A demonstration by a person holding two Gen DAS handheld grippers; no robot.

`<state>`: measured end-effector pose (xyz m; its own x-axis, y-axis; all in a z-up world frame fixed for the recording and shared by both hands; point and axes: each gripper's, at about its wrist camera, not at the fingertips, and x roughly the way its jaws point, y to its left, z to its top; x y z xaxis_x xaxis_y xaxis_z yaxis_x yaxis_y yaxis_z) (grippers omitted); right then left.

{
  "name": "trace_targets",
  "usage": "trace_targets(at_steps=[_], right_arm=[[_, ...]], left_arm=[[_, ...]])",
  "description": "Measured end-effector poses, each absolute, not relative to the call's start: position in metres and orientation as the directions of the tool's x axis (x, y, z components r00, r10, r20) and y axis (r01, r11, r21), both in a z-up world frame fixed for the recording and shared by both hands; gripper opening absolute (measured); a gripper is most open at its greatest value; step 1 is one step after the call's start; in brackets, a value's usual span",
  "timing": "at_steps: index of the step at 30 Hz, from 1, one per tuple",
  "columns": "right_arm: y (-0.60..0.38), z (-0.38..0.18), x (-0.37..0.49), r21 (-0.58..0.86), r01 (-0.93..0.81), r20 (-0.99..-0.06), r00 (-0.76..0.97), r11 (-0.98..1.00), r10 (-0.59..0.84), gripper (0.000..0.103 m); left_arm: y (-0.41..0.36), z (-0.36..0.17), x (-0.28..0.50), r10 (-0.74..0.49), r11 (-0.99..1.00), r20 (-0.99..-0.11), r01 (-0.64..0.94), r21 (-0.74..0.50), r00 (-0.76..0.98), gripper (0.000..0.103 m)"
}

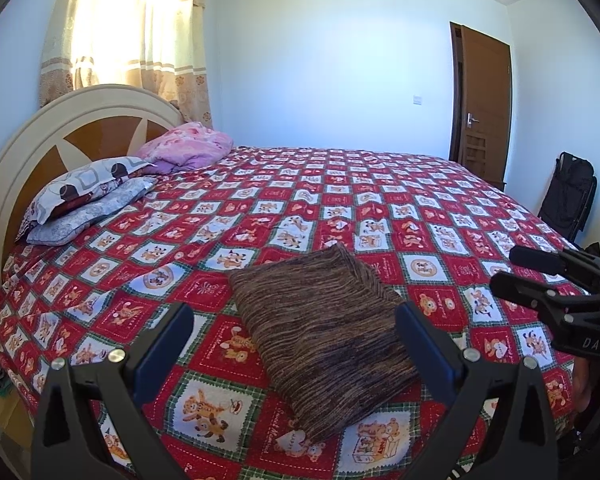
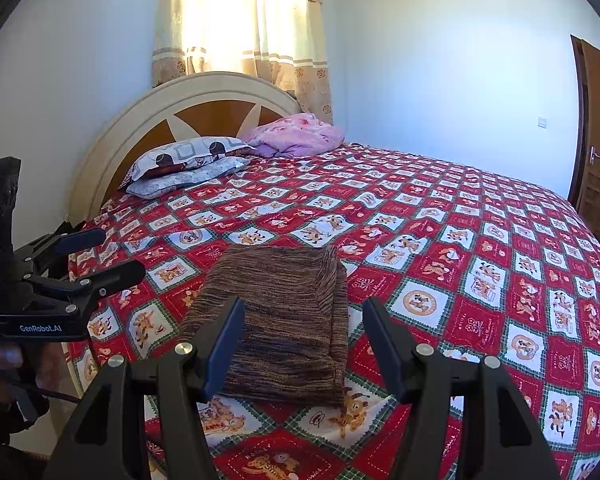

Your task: Fold small clothes

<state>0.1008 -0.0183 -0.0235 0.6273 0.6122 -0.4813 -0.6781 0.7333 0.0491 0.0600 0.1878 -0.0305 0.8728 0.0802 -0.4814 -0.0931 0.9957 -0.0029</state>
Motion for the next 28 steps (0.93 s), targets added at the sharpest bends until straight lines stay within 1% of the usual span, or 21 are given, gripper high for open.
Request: trace_targets(at_steps=[10,19,22,28], right_arm=[[-0.02,-0.018,0.096,0.045,-0.681,-0.463,0.634,0.731,0.62,0.063],[-0.017,-0.018,0.091,0.041,-0.689,-0.464,0.629,0.724,0.624,0.063],[-0.016,-0.018,0.089,0.037,-0.692,-0.463,0.627,0.72,0.626,0.063],[-0.015,-0.02,0.09,0.038,-0.697,-0.47,0.62,0.716,0.629,0.063]], left_arm=[[0.187,-0.023,0.057,0.124,0.992,-0.456,-0.124,0.031,0.881,0.103],[0.202,-0.019,0.055,0.166,0.983,-0.45,-0.183,0.006,0.877,0.103],[0.208,-0.019,0.053,0.163,0.982,-0.447,-0.19,-0.015,0.879,0.103],[0.206,-0.021,0.054,0.172,0.982,-0.437,-0.187,0.008,0.883,0.103]])
